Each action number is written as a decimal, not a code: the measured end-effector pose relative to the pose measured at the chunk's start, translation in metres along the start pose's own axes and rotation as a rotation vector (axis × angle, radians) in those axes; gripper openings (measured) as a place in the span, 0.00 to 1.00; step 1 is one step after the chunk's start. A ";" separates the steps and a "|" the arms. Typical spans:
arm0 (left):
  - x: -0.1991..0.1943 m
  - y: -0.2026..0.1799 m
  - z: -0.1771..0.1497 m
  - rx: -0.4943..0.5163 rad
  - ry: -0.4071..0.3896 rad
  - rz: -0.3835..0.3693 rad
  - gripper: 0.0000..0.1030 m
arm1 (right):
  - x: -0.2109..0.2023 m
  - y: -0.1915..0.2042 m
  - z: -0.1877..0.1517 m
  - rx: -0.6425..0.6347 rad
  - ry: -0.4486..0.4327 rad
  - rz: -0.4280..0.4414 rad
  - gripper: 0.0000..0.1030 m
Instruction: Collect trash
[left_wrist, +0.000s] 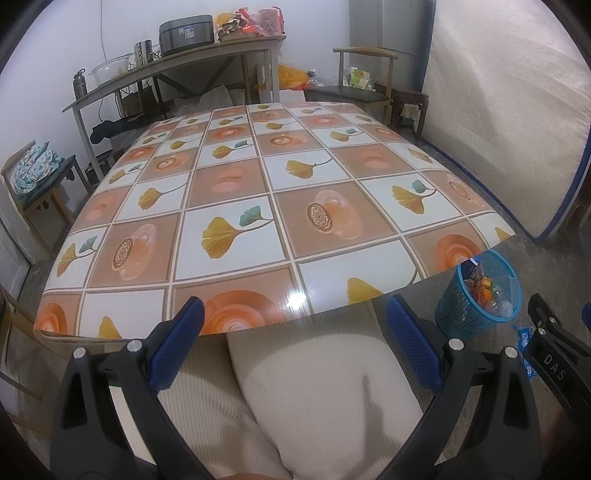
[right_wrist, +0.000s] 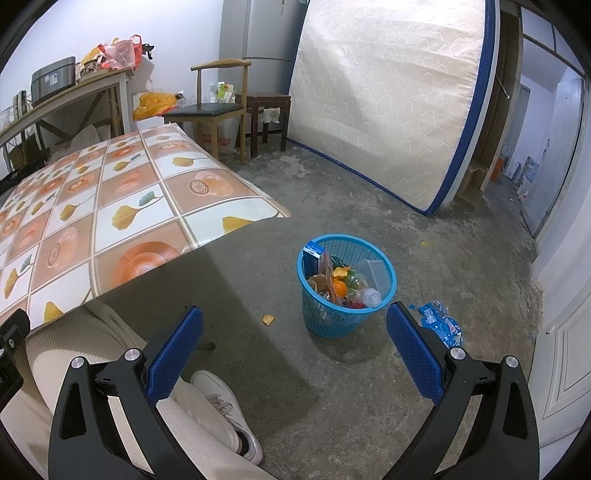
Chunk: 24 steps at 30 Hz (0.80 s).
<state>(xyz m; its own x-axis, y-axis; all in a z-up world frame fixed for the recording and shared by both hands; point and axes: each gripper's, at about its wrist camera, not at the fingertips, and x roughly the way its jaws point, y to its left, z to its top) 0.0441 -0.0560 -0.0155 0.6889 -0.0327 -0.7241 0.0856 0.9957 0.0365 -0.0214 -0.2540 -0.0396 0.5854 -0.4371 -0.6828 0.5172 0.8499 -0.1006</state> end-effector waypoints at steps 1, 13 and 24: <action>0.000 0.000 0.000 0.000 0.001 0.000 0.92 | 0.000 0.000 0.000 0.000 0.000 0.001 0.94; 0.003 0.001 -0.004 -0.001 0.012 0.001 0.92 | 0.000 0.000 -0.001 -0.002 0.002 0.000 0.94; 0.003 0.002 -0.004 -0.002 0.014 0.000 0.92 | 0.000 0.000 -0.001 -0.004 -0.002 0.000 0.94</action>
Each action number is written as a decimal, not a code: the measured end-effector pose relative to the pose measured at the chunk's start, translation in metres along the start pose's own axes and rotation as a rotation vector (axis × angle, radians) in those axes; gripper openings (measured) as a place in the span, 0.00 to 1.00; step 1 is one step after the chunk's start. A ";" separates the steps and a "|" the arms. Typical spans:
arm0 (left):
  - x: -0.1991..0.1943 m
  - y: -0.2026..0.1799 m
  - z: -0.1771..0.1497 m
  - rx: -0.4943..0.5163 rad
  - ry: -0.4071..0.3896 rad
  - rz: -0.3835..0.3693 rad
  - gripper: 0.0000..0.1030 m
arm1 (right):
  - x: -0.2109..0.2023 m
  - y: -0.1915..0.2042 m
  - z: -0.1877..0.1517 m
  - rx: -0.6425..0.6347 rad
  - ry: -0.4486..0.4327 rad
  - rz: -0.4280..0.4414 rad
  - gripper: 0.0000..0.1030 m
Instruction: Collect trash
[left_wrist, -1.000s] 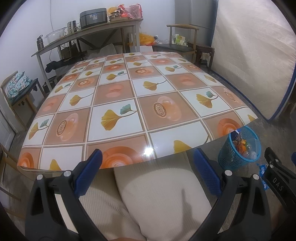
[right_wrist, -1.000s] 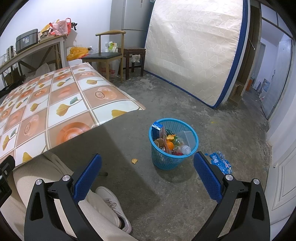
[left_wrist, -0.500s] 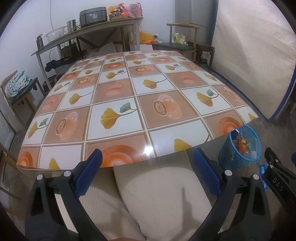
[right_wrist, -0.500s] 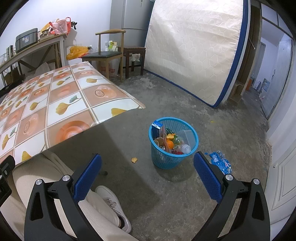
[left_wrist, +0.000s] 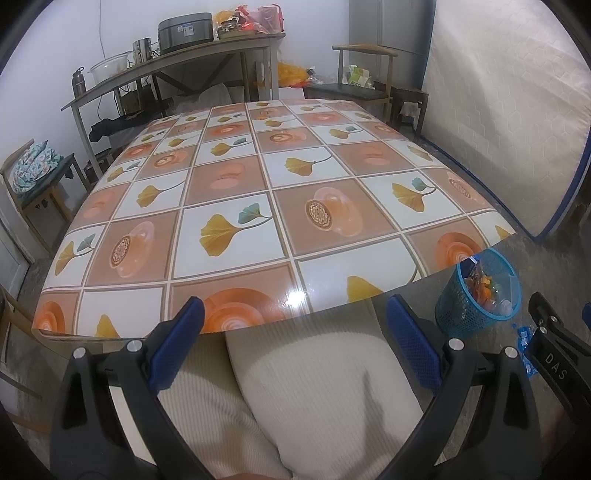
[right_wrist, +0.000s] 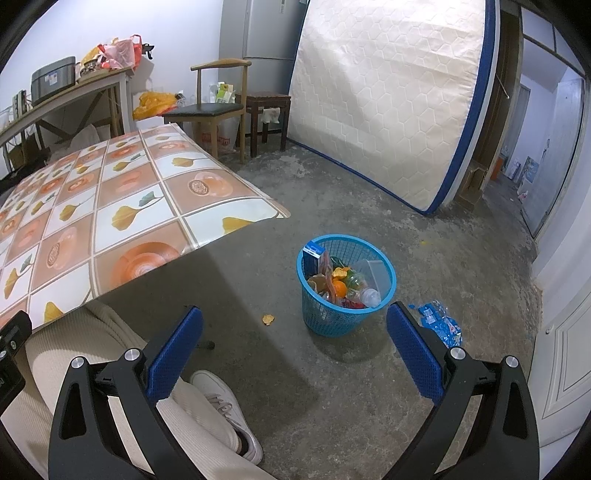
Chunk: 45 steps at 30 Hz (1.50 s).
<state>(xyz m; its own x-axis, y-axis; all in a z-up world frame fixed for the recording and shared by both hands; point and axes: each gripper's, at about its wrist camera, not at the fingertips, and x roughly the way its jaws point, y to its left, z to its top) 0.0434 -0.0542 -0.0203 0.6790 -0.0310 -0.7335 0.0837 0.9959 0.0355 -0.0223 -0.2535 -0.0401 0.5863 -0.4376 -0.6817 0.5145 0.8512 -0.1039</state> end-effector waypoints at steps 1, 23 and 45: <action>0.000 0.000 0.000 0.000 0.000 0.000 0.92 | 0.000 0.000 -0.001 0.000 -0.001 0.001 0.94; 0.000 0.000 0.001 -0.002 0.004 0.001 0.92 | -0.002 0.002 0.004 -0.004 0.000 0.005 0.94; 0.002 -0.002 0.000 -0.002 0.011 -0.001 0.92 | -0.002 0.001 0.003 -0.002 0.003 0.006 0.94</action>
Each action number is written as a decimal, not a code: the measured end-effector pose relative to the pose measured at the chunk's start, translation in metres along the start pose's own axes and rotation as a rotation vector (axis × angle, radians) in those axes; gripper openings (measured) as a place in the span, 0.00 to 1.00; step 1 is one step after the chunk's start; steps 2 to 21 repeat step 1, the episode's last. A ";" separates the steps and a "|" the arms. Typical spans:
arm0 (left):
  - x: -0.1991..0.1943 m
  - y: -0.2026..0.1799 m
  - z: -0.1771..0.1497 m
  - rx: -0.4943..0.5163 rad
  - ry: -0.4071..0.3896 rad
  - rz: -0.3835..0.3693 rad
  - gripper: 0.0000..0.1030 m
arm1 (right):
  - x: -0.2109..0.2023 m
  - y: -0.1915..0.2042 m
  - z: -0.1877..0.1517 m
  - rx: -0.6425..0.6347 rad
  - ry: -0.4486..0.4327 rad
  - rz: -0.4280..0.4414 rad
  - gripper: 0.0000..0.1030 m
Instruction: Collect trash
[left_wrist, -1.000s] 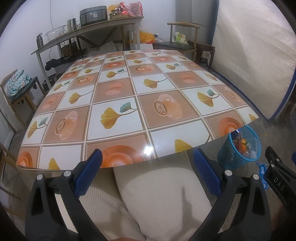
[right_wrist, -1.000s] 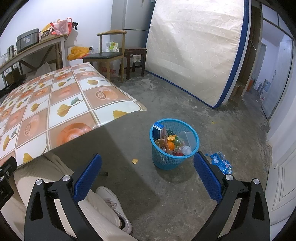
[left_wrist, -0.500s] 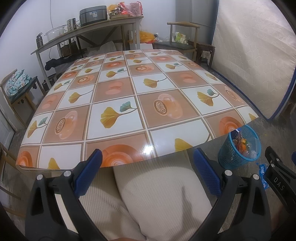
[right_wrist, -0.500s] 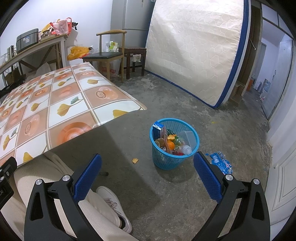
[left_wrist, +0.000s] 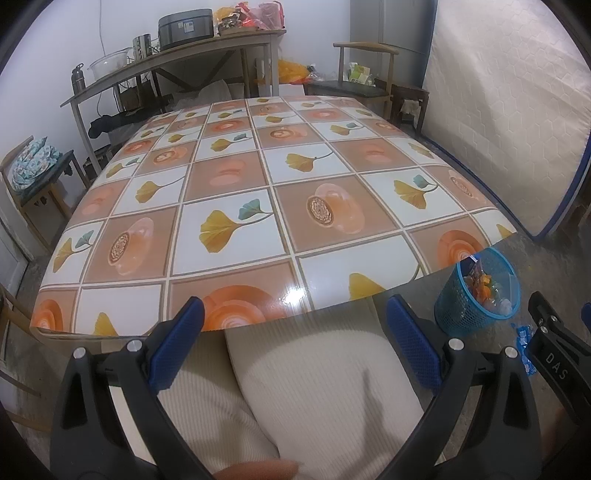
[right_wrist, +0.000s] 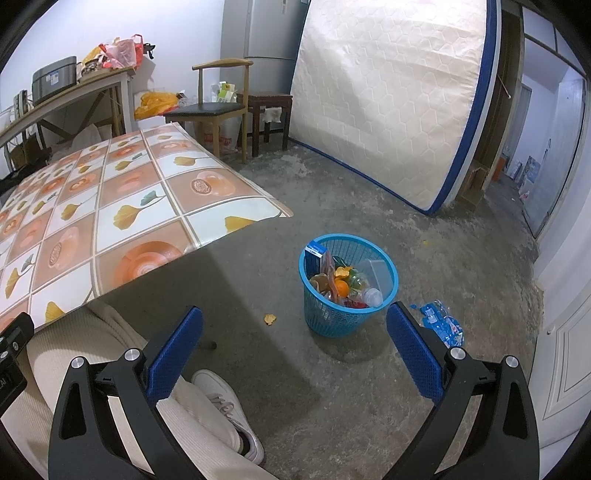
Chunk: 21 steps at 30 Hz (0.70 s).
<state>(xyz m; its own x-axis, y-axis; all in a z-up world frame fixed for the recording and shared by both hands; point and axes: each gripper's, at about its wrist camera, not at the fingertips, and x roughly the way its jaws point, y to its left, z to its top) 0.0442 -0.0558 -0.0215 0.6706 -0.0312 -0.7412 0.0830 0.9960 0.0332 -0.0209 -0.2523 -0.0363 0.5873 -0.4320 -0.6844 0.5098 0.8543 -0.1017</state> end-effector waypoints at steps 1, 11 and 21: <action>0.000 0.000 0.000 0.000 0.000 0.000 0.92 | 0.000 0.000 0.000 0.000 0.000 0.000 0.94; 0.000 0.000 0.000 0.000 0.000 0.000 0.92 | 0.000 0.000 0.000 0.000 0.000 0.000 0.94; 0.000 0.000 0.000 0.000 0.000 0.000 0.92 | 0.000 0.000 0.000 0.000 0.000 0.000 0.94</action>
